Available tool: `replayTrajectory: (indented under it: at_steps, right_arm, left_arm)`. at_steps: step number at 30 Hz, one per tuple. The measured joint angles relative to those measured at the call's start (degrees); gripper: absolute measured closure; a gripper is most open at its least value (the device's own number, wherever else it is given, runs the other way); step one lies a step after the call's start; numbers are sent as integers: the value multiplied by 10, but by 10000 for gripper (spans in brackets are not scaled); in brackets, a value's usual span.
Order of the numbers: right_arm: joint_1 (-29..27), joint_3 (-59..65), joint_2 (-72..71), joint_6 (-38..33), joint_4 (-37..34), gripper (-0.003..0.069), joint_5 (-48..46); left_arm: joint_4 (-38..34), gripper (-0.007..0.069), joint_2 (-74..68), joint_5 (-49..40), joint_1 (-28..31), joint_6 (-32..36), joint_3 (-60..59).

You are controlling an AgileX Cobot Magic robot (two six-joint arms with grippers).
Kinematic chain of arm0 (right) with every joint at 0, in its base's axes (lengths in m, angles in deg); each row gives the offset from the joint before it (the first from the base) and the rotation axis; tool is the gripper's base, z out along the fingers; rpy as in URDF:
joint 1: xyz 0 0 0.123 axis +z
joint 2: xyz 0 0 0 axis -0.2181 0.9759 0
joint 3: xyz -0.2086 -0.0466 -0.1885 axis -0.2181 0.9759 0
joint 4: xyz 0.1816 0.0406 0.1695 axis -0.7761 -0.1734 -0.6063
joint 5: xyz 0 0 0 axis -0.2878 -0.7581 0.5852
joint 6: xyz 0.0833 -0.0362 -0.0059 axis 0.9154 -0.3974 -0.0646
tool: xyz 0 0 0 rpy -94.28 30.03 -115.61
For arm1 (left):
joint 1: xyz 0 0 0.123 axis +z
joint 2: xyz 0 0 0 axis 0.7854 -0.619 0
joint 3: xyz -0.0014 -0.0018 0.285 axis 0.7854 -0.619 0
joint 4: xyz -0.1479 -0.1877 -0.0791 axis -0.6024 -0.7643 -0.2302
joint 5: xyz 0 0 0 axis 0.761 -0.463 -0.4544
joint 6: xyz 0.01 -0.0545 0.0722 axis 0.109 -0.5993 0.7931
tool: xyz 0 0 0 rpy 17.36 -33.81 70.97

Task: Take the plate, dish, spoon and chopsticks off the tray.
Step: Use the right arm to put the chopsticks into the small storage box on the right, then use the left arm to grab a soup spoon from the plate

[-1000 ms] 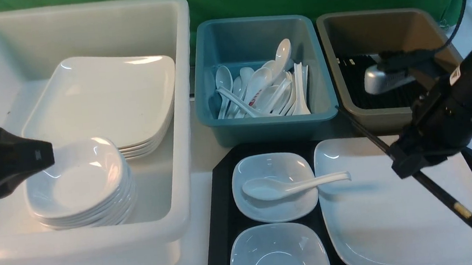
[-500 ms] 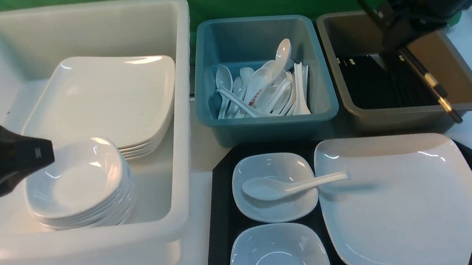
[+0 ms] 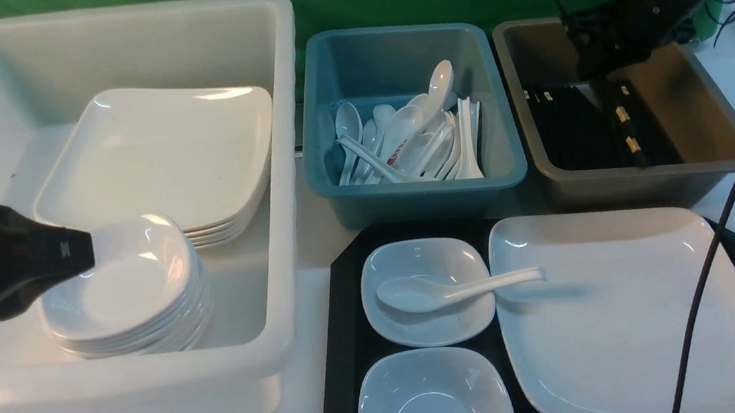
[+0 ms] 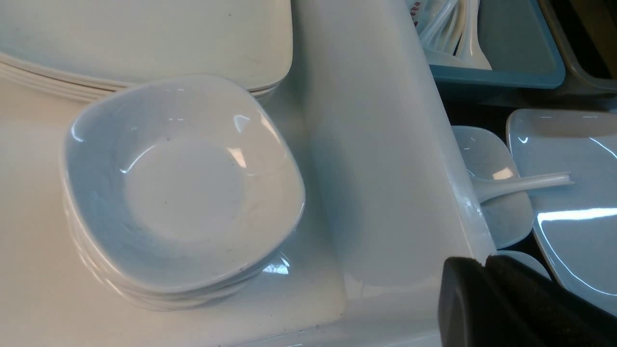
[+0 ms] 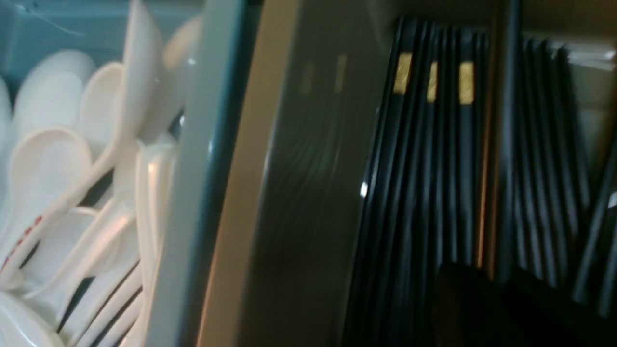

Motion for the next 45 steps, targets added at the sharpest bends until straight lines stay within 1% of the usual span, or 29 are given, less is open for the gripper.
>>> replayTrajectory:
  at_steps: [2, 3, 6, 7, 9, 10, 11, 13, 14, 15, 17, 18, 19, 20, 21, 22, 23, 24, 26, 28, 31, 32, 33, 34, 36, 37, 38, 41, 45]
  right_arm:
    - [1, 0, 8, 6, 1, 572, 0]
    - [1, 0, 10, 9, 5, 546, 0]
    - [4, -1, 12, 24, 32, 392, 0]
    - [5, -1, 12, 42, 46, 307, 0]
    - [7, -1, 11, 64, 57, 214, 0]
    - [7, -1, 8, 76, 60, 132, -1]
    - [7, 0, -1, 80, 56, 113, -1]
    - [7, 2, -19, 82, 43, 131, -1]
    - [7, 7, -34, 82, 36, 160, -1]
    - [7, 8, -38, 81, 34, 169, -1]
    - [12, 43, -109, 69, 22, 321, -1]
    - [16, 66, -148, 59, 20, 429, -1]
    - [19, 90, -182, 53, 19, 482, -1]
    - [24, 123, -227, 42, 18, 555, -1]
    - [28, 162, -274, 30, 16, 588, -1]
    - [31, 214, -321, 18, 13, 604, -1]
    - [33, 214, -340, 16, 13, 606, -1]
    - [35, 301, -414, -6, 11, 610, -1]
    - [35, 383, -493, -29, 12, 604, -1]
    - [35, 500, -573, -45, 13, 593, 0]
    - [35, 650, -677, -56, 14, 582, 9]
    - [35, 716, -717, -60, 14, 580, 22]
    - [35, 737, -724, -60, 14, 580, 24]
    - [35, 789, -761, -61, 14, 575, 35]
    - [35, 883, -810, -62, 14, 572, 52]
    - [35, 924, -840, -62, 15, 571, 60]
    - [35, 960, -863, -62, 17, 568, 67]
    - [35, 1030, -921, -62, 17, 568, 80]
    - [35, 1065, -980, -61, 17, 568, 78]
  left_arm:
    - [0, 610, 0, 0, 0, 1, 0]
    - [0, 610, 0, 0, 0, 1, 0]
    - [0, 610, 0, -1, 0, 1, 0]
    - [0, 610, 0, -3, 0, 1, 0]
    - [0, 610, 0, -6, 0, 1, 0]
    - [-1, 610, 0, -10, 0, 1, 0]
    - [-3, 610, 0, -13, 0, 1, 1]
    - [-11, 610, 0, -21, 0, 2, 1]
    - [-17, 610, 0, -27, 0, 8, 3]
    - [-19, 610, 0, -29, 0, 8, 3]
    - [-42, 610, -1, -52, 0, 20, 18]
    - [-47, 610, -2, -65, 0, 24, 36]
    - [-47, 610, -4, -76, 0, 28, 54]
    - [-45, 611, -8, -90, 0, 32, 83]
    - [-39, 614, -14, -103, 0, 32, 119]
    - [-29, 617, -23, -117, 0, 34, 159]
    - [-27, 619, -27, -122, 0, 34, 176]
    - [-19, 622, -45, -139, 0, 34, 233]
    - [-16, 622, -76, -162, 0, 34, 306]
    - [-24, 622, -112, -174, 0, 41, 357]
    - [-68, 622, -181, -177, -19, 85, 402]
    - [-77, 622, -216, -175, -47, 105, 407]
    - [-77, 622, -222, -175, -47, 105, 408]
    - [-63, 622, -258, -172, -93, 110, 409]
    - [-20, 622, -301, -170, -157, 109, 409]
    - [15, 622, -320, -169, -187, 109, 409]
    - [53, 622, -350, -167, -230, 109, 409]
    - [146, 622, -422, -157, -311, 117, 414]
    - [172, 615, -514, -133, -380, 128, 446]
